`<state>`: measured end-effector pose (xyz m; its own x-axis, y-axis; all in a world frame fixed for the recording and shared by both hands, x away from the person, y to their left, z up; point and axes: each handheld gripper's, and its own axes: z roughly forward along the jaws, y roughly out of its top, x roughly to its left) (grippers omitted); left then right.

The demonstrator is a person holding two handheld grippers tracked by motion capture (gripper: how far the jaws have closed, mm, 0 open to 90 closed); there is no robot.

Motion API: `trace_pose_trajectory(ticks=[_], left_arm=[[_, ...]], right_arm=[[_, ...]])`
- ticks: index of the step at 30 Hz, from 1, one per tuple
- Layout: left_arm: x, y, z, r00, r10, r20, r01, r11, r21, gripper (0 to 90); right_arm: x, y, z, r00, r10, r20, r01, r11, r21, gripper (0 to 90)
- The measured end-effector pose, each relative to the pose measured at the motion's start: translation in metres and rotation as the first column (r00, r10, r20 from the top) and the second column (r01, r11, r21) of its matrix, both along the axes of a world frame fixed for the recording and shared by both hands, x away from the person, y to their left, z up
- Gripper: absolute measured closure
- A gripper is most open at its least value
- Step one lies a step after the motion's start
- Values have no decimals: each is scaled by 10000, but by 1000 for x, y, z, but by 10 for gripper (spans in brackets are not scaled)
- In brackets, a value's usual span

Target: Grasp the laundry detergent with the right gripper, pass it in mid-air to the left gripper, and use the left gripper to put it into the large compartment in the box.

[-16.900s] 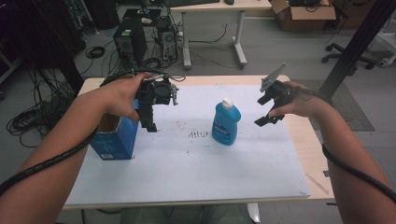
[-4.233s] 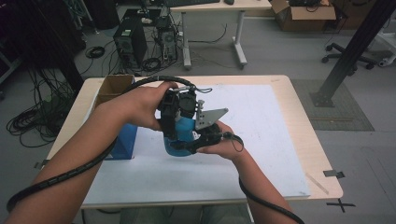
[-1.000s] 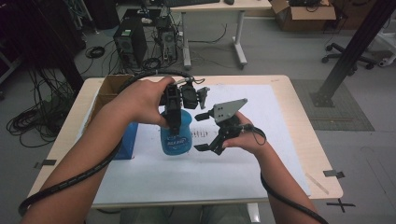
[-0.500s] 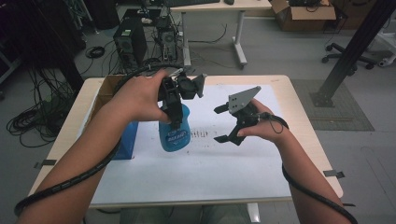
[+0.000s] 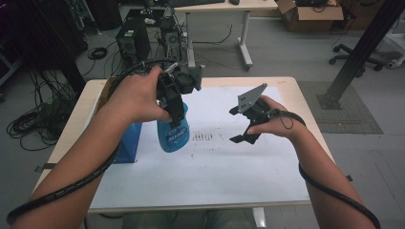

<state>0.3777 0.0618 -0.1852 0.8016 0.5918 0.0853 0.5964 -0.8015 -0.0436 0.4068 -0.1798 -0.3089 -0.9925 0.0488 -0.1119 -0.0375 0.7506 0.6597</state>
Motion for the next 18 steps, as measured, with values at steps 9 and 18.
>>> trace_pose_trajectory(ticks=[9, 18], left_arm=[[8, 20, 16, 9869, 1600, 224, -1595, 9869, -241, 382], [16, 40, 26, 9700, 2421, 234, -2419, 9702, -117, 383]], right_arm=[[2, -7, 0, 9999, -137, 53, 140, 9987, -487, 21], [2, -12, 5, 9997, -219, 128, 226, 9981, -568, 21]])
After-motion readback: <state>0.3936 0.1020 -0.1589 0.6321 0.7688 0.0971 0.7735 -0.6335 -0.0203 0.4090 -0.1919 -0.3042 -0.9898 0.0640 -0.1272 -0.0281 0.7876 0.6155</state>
